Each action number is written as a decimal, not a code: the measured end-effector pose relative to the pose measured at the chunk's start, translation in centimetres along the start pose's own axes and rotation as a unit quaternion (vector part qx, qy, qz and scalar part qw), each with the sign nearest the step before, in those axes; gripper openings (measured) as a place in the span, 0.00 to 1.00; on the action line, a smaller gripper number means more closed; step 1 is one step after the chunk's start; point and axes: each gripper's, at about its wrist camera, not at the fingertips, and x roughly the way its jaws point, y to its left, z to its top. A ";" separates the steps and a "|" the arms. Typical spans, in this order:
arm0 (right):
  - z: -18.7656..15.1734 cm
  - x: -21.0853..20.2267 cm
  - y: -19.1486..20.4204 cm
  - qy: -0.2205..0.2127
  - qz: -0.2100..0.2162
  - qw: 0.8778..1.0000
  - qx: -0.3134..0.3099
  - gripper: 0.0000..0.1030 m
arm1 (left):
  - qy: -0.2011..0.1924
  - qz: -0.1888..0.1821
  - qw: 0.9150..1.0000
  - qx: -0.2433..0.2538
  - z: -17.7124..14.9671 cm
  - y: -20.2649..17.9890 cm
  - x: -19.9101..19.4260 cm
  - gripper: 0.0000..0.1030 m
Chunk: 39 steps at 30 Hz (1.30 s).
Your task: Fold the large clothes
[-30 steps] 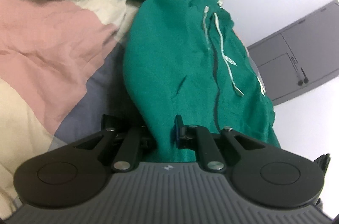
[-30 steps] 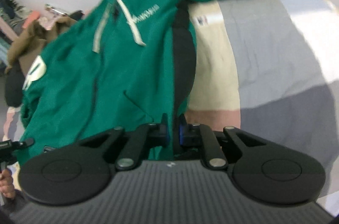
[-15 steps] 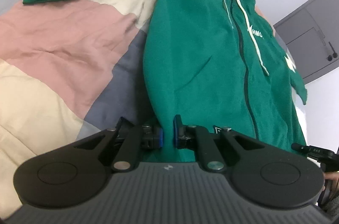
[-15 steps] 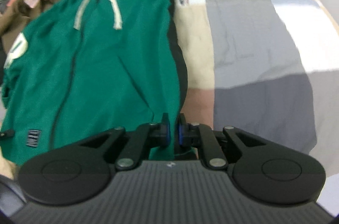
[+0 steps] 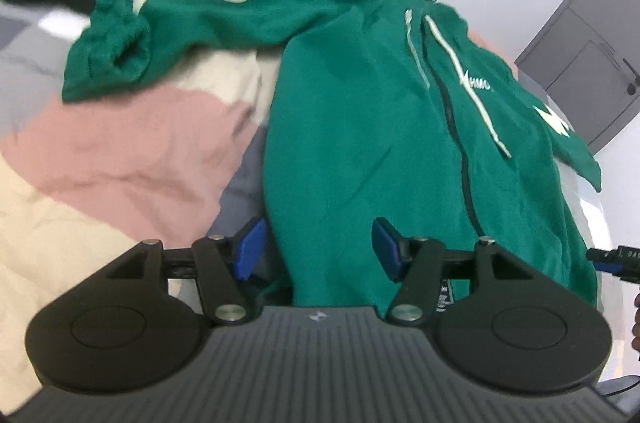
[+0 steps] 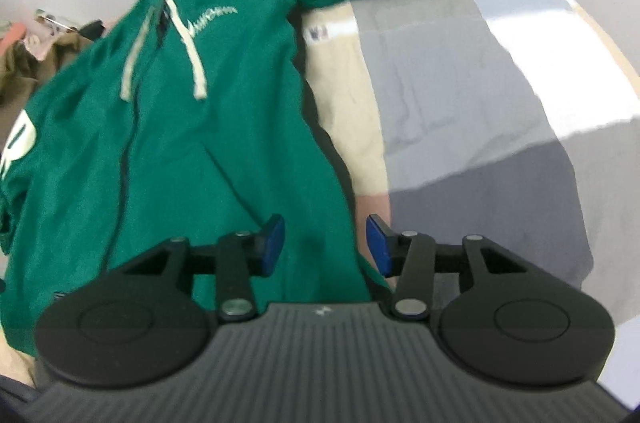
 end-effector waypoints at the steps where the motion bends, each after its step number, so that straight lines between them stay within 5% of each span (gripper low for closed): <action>1: 0.2 -0.3 0.5 -0.009 0.000 1.000 -0.007 0.46 | -0.005 -0.001 1.000 0.005 0.1 -0.4 -0.1 0.63; 10: 0.3 -1.7 6.5 -0.062 0.047 0.995 -0.070 0.46 | -0.049 -0.020 0.997 0.048 1.2 -5.7 0.7 0.63; 18: -0.9 -0.2 10.0 -0.090 0.061 0.985 -0.137 0.46 | -0.056 -0.024 0.994 0.086 0.9 -9.4 5.6 0.63; 25: -0.8 4.3 10.6 -0.054 0.046 0.984 -0.162 0.46 | -0.031 -0.015 0.995 0.098 0.2 -8.8 9.8 0.63; 31: -1.1 7.9 10.1 0.012 0.037 0.989 -0.144 0.45 | 0.008 -0.016 0.996 0.084 -0.5 -7.3 12.3 0.63; 39: 0.9 5.6 7.1 -0.024 0.084 0.995 -0.052 0.46 | 0.007 -0.029 0.996 0.082 -0.7 -7.1 12.1 0.63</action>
